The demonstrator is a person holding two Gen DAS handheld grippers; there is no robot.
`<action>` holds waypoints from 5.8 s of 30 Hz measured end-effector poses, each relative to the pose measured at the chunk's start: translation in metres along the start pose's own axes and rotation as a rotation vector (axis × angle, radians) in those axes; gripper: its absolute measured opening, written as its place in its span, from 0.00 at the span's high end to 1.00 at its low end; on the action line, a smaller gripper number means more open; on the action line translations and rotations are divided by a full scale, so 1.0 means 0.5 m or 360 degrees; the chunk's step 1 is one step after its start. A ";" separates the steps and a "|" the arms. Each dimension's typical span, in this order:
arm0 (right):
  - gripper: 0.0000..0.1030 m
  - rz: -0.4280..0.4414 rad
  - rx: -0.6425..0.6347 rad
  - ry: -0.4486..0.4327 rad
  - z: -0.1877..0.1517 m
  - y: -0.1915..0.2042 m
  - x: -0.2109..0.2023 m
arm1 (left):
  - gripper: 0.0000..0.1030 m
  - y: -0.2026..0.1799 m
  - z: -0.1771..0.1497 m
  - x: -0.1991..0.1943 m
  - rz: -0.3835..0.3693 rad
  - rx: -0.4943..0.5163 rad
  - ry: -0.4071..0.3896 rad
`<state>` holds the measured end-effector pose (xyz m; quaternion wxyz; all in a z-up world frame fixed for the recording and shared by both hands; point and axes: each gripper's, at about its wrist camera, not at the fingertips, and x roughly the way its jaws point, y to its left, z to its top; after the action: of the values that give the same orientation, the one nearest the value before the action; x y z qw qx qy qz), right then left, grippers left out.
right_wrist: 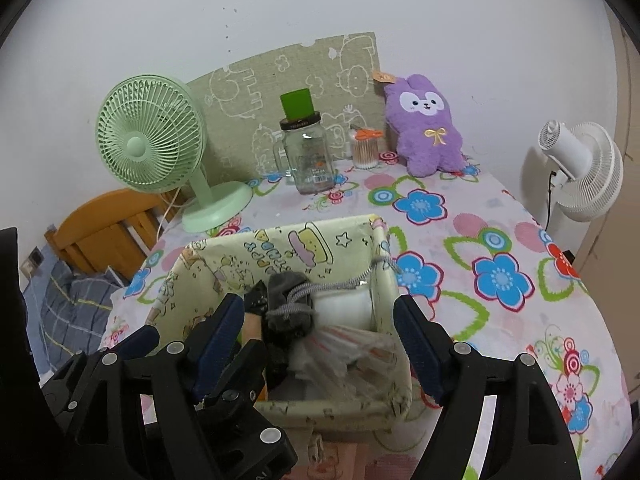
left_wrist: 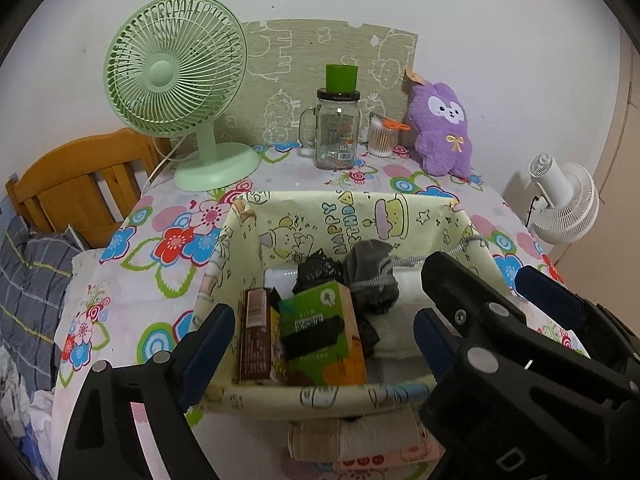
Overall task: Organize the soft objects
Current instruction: 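Release the green box into the basket with left gripper while right gripper drops the pouch, then withdraw both grippers from the basket toward the white rolled cloth, then lower the left gripper onto the white rolled cloth and close it, then hold the white cloth with left gripper while right gripper approaches the pink packet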
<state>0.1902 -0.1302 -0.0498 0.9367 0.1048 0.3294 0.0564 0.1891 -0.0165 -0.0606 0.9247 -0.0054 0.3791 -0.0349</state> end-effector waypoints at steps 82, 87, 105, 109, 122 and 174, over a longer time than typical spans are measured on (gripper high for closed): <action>0.22 -0.0037 -0.0126 -0.0144 -0.187 -0.002 -0.235 | 0.12 -0.034 -0.195 -0.188 0.0053 0.0021 -0.0227; 0.22 -0.0033 -0.0108 -0.0092 -0.196 -0.009 -0.200 | 0.15 -0.029 -0.201 -0.152 0.0054 0.0020 -0.0168; 0.22 -0.0108 -0.0046 0.0090 -0.194 -0.041 -0.081 | 0.18 -0.029 -0.189 -0.036 0.0045 0.0047 -0.0002; 0.22 -0.0112 -0.0026 0.0111 -0.192 -0.053 -0.067 | 0.18 -0.038 -0.184 -0.016 0.0044 0.0063 0.0015; 0.22 -0.0125 0.0057 0.0188 -0.192 -0.092 -0.024 | 0.34 -0.064 -0.179 0.031 -0.0011 0.0117 0.0085; 0.22 0.0024 -0.0278 0.0297 -0.230 0.025 0.005 | 0.77 0.027 -0.231 0.000 0.0110 0.0008 0.0109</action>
<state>0.1195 -0.0995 -0.1359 0.9070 0.0196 0.4082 0.1012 0.1091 -0.0011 -0.1433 0.9118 0.0111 0.4104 -0.0042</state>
